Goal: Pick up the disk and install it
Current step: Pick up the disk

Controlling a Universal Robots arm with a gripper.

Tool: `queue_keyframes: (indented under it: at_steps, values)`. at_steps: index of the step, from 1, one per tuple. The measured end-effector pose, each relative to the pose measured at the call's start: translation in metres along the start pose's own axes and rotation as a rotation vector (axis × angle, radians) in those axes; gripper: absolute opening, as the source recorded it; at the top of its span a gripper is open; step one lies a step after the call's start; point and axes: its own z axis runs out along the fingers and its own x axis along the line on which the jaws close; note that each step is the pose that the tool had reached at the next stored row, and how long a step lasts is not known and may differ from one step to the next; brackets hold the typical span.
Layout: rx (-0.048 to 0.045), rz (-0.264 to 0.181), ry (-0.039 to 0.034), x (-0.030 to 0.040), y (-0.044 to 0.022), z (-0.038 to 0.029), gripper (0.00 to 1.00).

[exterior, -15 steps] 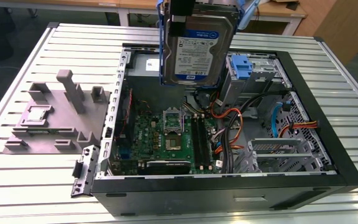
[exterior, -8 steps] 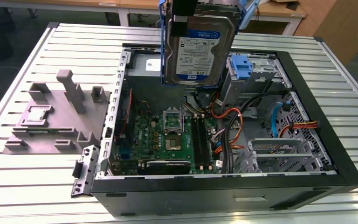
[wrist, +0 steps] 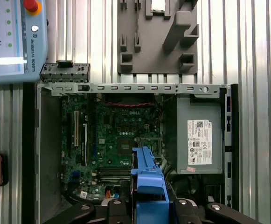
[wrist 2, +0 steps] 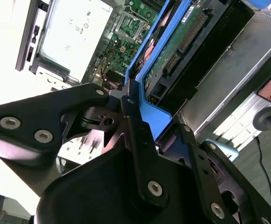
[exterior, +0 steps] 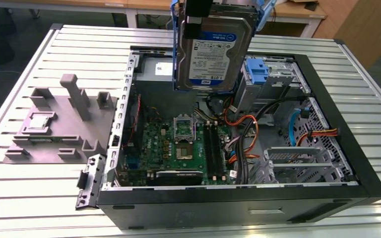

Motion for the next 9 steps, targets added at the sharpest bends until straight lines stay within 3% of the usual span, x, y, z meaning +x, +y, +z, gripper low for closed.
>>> queue_keyframes:
  at_steps: [9]
  values:
    - [-0.0001, 0.0, 0.0001, -0.0001, -0.0031, -0.0001, 0.37]
